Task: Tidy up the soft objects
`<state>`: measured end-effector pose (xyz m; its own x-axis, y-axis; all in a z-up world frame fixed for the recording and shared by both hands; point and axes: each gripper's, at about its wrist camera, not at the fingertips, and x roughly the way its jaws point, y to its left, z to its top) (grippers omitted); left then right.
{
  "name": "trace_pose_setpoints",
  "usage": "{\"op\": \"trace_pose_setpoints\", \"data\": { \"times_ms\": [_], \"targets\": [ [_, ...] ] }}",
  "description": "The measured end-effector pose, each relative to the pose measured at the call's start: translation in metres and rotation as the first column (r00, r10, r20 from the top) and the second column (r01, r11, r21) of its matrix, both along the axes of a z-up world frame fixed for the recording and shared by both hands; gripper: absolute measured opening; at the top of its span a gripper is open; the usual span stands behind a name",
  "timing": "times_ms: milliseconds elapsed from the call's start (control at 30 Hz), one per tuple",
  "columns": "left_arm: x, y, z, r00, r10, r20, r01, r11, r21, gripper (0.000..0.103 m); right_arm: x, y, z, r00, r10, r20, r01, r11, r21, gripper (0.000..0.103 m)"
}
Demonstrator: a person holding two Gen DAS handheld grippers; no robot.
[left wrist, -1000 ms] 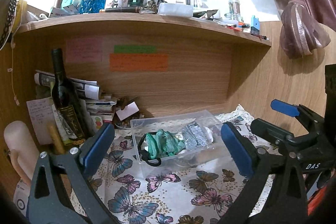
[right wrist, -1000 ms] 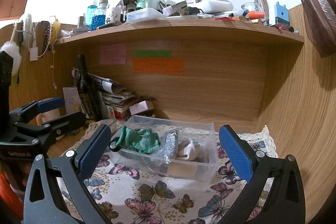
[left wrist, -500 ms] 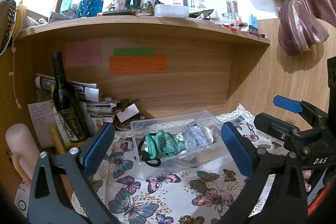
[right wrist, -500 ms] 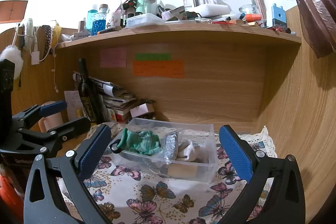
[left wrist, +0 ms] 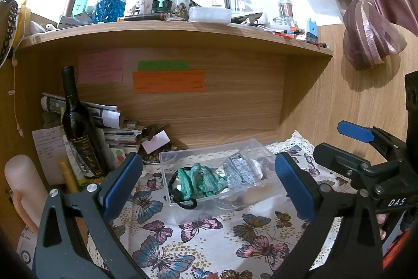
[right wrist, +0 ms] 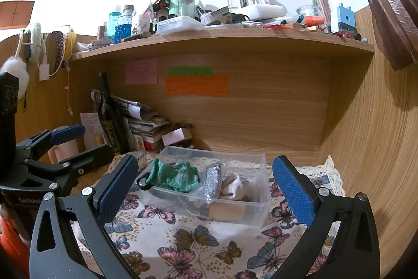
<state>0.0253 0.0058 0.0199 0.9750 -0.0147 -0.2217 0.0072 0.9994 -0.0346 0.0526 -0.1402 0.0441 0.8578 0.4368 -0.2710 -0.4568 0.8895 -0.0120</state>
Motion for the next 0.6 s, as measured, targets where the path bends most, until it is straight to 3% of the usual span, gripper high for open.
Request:
{"op": "trace_pose_setpoints", "data": {
  "times_ms": [600],
  "targets": [
    [0.0043,0.0024,-0.0054,0.999,-0.020,-0.027,0.020,1.000,-0.018,0.103,0.0048,0.0025,-0.0056,1.000,-0.005,-0.020,0.005,1.000,-0.004,0.103]
  ]
}}
